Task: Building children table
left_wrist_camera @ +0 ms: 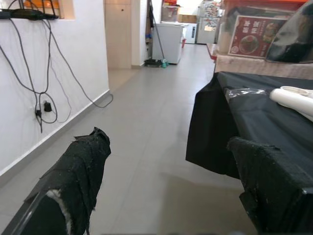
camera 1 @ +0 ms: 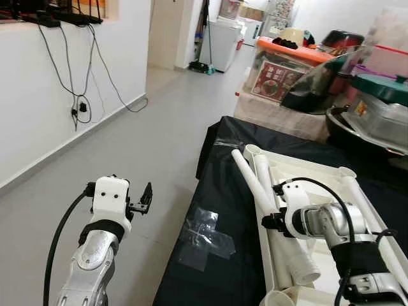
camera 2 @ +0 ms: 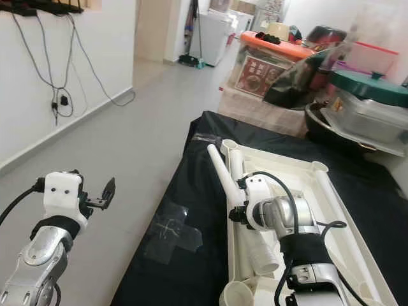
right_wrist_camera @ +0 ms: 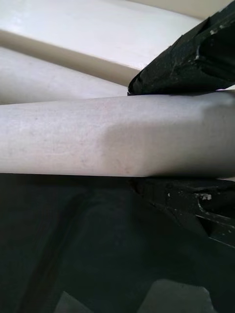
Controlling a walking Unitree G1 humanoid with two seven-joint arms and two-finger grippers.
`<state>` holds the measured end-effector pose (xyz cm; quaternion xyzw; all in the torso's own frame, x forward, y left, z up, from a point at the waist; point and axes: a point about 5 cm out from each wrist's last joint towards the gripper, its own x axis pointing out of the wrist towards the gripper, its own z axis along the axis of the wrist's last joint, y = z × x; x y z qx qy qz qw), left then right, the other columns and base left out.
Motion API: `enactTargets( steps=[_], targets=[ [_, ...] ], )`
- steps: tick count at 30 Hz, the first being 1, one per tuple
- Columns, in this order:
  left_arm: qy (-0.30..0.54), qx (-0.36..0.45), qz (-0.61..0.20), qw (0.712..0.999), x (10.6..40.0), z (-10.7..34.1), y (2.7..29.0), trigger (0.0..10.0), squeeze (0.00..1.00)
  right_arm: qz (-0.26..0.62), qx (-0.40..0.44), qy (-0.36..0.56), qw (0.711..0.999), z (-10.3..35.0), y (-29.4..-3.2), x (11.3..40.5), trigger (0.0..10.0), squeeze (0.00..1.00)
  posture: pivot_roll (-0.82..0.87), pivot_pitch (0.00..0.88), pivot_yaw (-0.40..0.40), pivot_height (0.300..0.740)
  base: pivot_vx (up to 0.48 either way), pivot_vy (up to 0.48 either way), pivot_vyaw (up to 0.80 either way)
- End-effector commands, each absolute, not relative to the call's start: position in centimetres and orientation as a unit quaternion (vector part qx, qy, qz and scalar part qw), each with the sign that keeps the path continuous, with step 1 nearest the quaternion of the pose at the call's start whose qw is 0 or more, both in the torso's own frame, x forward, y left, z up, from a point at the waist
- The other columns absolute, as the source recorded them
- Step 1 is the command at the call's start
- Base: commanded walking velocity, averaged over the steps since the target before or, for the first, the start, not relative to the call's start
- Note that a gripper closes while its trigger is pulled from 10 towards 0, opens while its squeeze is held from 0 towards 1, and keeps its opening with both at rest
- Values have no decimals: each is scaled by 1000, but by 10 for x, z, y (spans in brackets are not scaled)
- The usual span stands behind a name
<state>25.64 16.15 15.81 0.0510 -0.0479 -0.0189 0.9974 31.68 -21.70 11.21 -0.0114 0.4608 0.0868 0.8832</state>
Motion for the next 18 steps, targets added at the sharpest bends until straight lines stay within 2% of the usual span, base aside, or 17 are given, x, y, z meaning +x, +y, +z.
enactTargets(
  steps=[1, 6, 8, 11, 17, 18],
  targets=[
    [-42, 55, -19, 997, 256, 155, 160, 10000, 0, 61, -21, 498, 865, 95, -231, 308, 0, 0, 86, 0, -209, 740, 0, 0, 0],
    [-41, 56, -17, 997, 256, 154, 162, 10000, 0, 75, -15, 484, 872, 100, -227, 313, 0, 0, 96, 0, -204, 740, 0, 0, 0],
    [-41, 58, -15, 997, 256, 154, 164, 10000, 0, 102, 6, 462, 881, 109, -218, 319, 0, 0, 98, 0, -200, 740, 0, 0, 0],
    [-43, 63, -16, 997, 257, 155, 167, 10000, 0, 223, 78, 347, 907, 160, -176, 334, 0, 0, 107, 0, -184, 740, 0, 0, 0],
    [-49, 53, -24, 997, 259, 159, 167, 10000, 0, 286, 115, 241, 920, 198, -156, 341, 0, 0, 108, 0, -181, 740, 0, 0, 0],
    [-58, 37, -44, 997, 261, 165, 162, 10000, 0, 300, 130, 194, 925, 213, -148, 344, 0, 0, 109, 0, -180, 740, 0, 0, 0]
  ],
)
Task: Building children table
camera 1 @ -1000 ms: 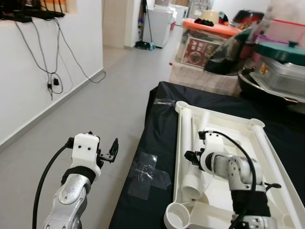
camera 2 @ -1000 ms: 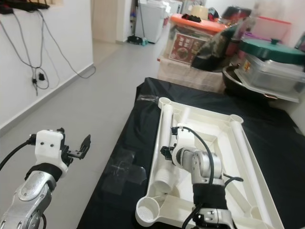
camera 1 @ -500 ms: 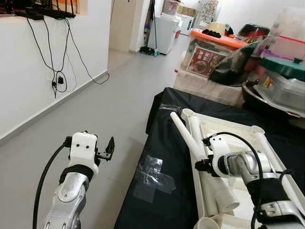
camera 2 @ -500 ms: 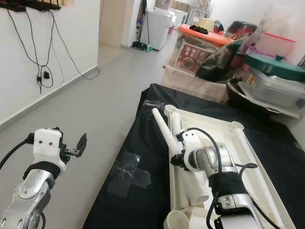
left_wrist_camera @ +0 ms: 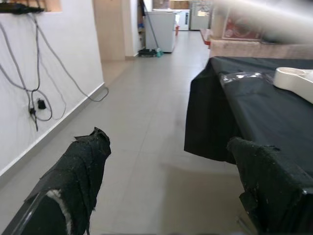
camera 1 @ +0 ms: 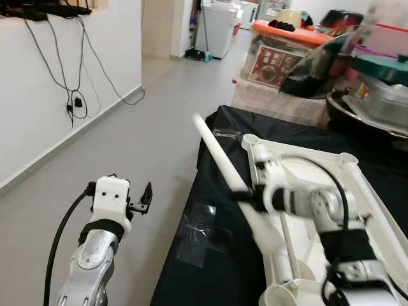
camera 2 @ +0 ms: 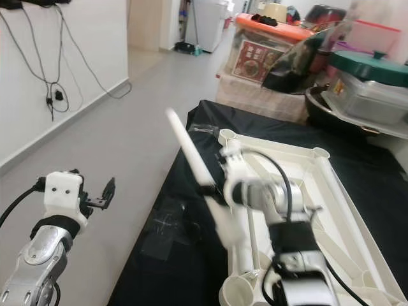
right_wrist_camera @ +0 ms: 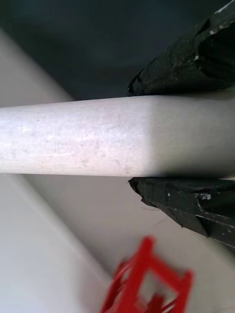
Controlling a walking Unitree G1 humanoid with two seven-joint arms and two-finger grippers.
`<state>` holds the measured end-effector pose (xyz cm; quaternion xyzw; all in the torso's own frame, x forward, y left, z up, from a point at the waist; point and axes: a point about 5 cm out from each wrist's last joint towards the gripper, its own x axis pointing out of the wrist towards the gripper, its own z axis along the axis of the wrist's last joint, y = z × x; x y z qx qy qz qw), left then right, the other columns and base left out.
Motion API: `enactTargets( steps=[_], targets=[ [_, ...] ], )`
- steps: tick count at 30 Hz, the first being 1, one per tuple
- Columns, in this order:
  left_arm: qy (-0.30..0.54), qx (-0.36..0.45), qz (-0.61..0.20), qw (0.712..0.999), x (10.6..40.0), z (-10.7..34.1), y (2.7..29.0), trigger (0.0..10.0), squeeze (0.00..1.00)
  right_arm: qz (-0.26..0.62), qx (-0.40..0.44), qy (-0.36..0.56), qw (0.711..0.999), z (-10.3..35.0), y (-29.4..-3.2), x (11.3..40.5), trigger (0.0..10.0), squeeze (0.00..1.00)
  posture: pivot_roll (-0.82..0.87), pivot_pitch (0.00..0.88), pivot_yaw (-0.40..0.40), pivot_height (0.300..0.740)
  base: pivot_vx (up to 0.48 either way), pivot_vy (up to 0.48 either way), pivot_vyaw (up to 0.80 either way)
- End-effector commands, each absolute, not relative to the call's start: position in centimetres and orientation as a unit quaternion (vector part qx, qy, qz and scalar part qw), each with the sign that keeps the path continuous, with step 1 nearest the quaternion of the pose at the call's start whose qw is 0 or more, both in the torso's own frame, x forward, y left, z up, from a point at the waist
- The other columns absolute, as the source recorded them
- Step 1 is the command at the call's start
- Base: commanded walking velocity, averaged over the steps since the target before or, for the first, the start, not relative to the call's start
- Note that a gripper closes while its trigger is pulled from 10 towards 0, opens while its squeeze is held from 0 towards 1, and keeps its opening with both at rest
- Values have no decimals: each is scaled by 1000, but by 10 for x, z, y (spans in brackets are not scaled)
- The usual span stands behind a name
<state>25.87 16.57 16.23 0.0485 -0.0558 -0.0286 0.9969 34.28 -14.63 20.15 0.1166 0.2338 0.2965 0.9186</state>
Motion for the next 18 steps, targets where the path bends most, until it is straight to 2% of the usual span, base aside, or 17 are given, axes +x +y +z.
enactTargets(
  steps=[1, 7, 11, 18],
  targets=[
    [-66, 26, -59, 996, 261, 169, 158, 10000, 0, 308, 141, 162, 927, 224, -143, 346, 0, 0, 109, 0, -180, 740, 0, 0, 0],
    [-82, -6, -114, 990, 261, 178, 148, 10000, 0, 329, 151, 87, 928, 245, -123, 345, 0, 0, 112, 0, -172, 740, 0, 0, 0],
    [-94, -106, -231, 963, 255, 189, 133, 10000, 0, 327, 177, 38, 928, 249, -93, 341, 0, 0, 119, 0, -167, 740, 0, 0, 0],
    [-93, -146, -324, 930, 247, 195, 124, 10000, 0, 320, 180, 9, 930, 250, -73, 343, 0, 0, 120, 0, -157, 740, 0, 0, 0]
  ],
)
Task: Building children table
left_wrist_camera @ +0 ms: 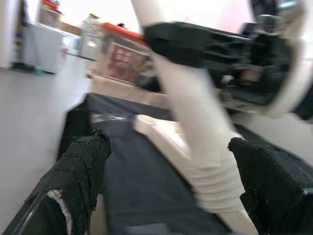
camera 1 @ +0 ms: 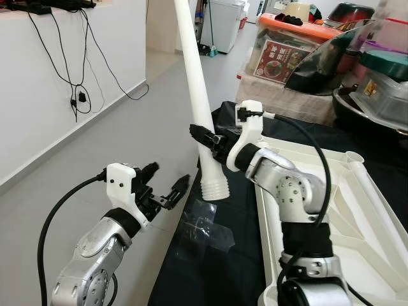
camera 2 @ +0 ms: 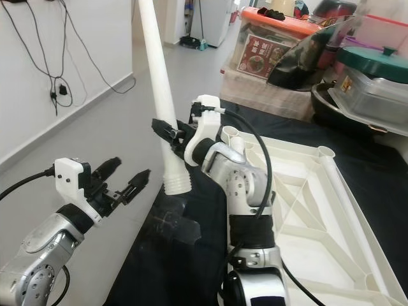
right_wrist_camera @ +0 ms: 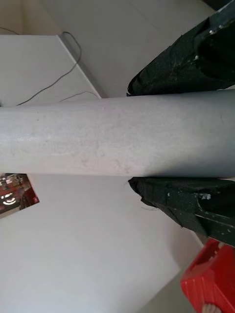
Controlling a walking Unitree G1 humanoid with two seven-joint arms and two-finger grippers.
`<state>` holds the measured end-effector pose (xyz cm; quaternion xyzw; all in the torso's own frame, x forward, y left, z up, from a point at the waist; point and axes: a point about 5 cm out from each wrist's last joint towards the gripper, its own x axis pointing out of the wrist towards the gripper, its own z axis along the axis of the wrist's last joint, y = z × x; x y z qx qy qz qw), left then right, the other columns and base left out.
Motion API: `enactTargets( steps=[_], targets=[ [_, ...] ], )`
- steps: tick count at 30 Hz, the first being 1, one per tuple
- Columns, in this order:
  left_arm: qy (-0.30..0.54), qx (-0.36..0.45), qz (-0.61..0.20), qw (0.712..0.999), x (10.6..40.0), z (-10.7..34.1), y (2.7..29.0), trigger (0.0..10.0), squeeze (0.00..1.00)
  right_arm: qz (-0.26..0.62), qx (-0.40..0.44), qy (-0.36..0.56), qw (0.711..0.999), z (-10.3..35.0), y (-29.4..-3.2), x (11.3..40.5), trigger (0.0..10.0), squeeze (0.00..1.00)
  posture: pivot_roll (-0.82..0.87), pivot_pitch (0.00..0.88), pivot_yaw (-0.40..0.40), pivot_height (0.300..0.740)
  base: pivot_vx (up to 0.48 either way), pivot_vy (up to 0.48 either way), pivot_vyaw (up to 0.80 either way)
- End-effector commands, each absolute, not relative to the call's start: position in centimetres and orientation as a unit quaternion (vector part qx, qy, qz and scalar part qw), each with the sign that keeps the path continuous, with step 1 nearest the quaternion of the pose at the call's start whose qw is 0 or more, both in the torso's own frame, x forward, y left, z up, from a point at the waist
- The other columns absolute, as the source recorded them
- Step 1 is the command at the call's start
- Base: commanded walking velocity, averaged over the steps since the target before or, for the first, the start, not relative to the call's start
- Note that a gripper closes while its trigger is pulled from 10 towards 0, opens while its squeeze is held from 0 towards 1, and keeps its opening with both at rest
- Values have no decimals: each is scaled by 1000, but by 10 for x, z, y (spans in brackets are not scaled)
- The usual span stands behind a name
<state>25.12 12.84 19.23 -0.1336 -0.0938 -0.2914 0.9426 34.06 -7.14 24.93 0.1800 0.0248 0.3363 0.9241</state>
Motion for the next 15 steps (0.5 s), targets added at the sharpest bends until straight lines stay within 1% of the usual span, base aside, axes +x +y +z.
enactTargets(
  steps=[1, 3, 5, 6, 15],
  targets=[
    [-95, -153, -334, 925, 246, 196, 123, 10000, 0, 319, 183, 5, 930, 251, -72, 344, 0, 0, 121, 0, -157, 740, 0, 0, 0],
    [-96, -160, -342, 921, 246, 197, 123, 10000, 0, 320, 186, 0, 929, 252, -70, 344, 0, 0, 123, 0, -157, 740, 0, 0, 0],
    [-89, -169, -344, 919, 247, 194, 123, 10000, 0, 335, 194, -14, 922, 256, -63, 340, 0, 0, 126, 0, -159, 740, 0, 0, 0],
    [-82, -170, -341, 921, 249, 191, 125, 10000, 0, 348, 196, -25, 916, 261, -58, 336, 0, 0, 124, 0, -159, 740, 0, 0, 0],
    [-65, -177, -326, 926, 258, 185, 132, 10000, 0, 386, 201, -66, 898, 278, -44, 322, 0, 0, 112, 0, -151, 740, 0, 0, 0]
  ],
)
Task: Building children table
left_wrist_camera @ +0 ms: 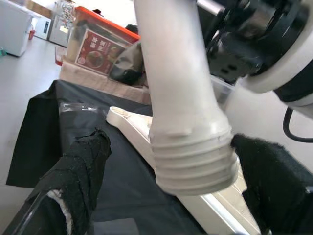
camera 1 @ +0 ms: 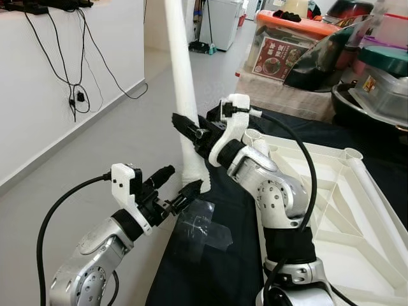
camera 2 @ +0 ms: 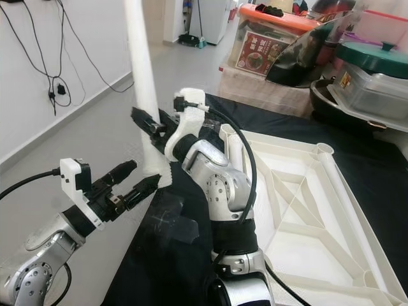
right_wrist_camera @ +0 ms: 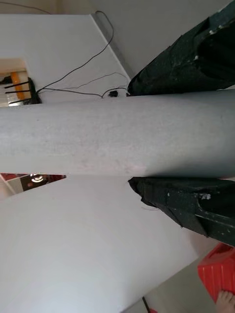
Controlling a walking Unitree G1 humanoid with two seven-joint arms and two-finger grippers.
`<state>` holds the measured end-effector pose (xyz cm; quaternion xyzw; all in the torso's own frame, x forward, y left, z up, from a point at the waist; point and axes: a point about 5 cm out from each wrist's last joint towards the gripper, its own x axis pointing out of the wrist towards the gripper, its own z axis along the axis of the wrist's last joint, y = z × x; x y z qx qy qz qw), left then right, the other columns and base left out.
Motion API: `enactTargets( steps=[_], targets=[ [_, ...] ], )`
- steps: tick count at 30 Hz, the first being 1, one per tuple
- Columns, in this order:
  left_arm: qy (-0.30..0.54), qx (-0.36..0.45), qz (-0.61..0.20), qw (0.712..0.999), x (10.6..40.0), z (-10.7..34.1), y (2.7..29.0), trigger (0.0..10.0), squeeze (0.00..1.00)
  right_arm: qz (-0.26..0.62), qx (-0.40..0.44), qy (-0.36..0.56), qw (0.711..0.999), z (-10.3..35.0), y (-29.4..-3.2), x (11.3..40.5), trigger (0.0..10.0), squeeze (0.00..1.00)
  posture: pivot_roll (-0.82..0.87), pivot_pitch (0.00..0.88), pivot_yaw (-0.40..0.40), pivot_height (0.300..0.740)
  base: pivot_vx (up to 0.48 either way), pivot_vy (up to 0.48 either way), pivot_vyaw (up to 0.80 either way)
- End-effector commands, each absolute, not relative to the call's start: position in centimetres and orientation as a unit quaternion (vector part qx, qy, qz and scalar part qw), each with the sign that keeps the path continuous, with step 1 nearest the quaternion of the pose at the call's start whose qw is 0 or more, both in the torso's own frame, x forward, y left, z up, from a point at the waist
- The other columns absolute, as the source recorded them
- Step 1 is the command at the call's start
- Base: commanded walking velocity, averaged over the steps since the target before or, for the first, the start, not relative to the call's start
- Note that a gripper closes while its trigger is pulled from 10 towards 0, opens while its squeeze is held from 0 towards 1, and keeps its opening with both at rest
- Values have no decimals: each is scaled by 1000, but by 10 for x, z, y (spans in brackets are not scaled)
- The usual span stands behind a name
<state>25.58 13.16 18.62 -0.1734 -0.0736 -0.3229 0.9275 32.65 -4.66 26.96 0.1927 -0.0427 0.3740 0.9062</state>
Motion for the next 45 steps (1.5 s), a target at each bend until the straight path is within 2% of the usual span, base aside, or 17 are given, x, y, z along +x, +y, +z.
enactTargets(
  steps=[1, 8, 14, 26, 27, 28, 29, 30, 31, 43, 44, 45],
  targets=[
    [-65, -178, -326, 926, 259, 185, 132, 10000, 0, 387, 202, -69, 897, 278, -43, 321, 0, 0, 112, 0, -151, 740, 0, 0, 0],
    [-68, -181, -328, 925, 262, 187, 134, 10000, 0, 402, 204, -75, 890, 281, -34, 316, 0, 0, 111, 0, -153, 740, 0, 0, 0],
    [-73, -177, -360, 913, 264, 191, 123, 10000, 0, 420, 205, -67, 881, 277, -22, 308, 0, 0, 111, 0, -155, 740, 0, 0, 0],
    [-63, -180, -367, 910, 270, 186, 117, 10000, 0, 428, 205, -73, 877, 279, -18, 304, 0, 0, 106, 0, -150, 740, 0, 0, 0],
    [-64, -182, -366, 910, 271, 186, 117, 4863, 0, 430, 206, -75, 876, 281, -18, 303, 0, 0, 106, 0, -150, 740, 0, 0, 0],
    [-64, -182, -366, 910, 271, 186, 117, 4863, 0, 430, 206, -75, 876, 281, -18, 303, 0, 0, 106, 0, -150, 740, 0, 0, 0],
    [-66, -182, -363, 911, 271, 186, 118, 1294, 0, 430, 206, -76, 876, 281, -18, 303, 0, 0, 107, 0, -153, 740, 0, 0, 0],
    [-68, -183, -363, 911, 271, 187, 118, 1294, 0, 431, 206, -77, 875, 281, -18, 303, 0, 0, 107, 0, -153, 740, 0, 0, 0],
    [-75, -182, -366, 910, 270, 188, 118, 0, 0, 431, 205, -76, 875, 280, -18, 303, 0, 0, 110, 0, -156, 740, 0, 0, 0],
    [-101, -148, -371, 911, 267, 194, 117, 0, 0, 428, 197, -61, 880, 271, -16, 305, 0, 0, 120, 0, -157, 740, 0, 0, 0],
    [-97, -138, -372, 913, 267, 194, 117, 235, 0, 426, 184, -50, 884, 268, -15, 306, 10000, 0, 121, 0, -156, 740, 0, 0, 0],
    [-93, -127, -374, 914, 267, 193, 116, 3216, 0, 424, 178, -41, 887, 264, -16, 308, 10000, 0, 121, 0, -156, 740, 0, 0, 0]
  ],
)
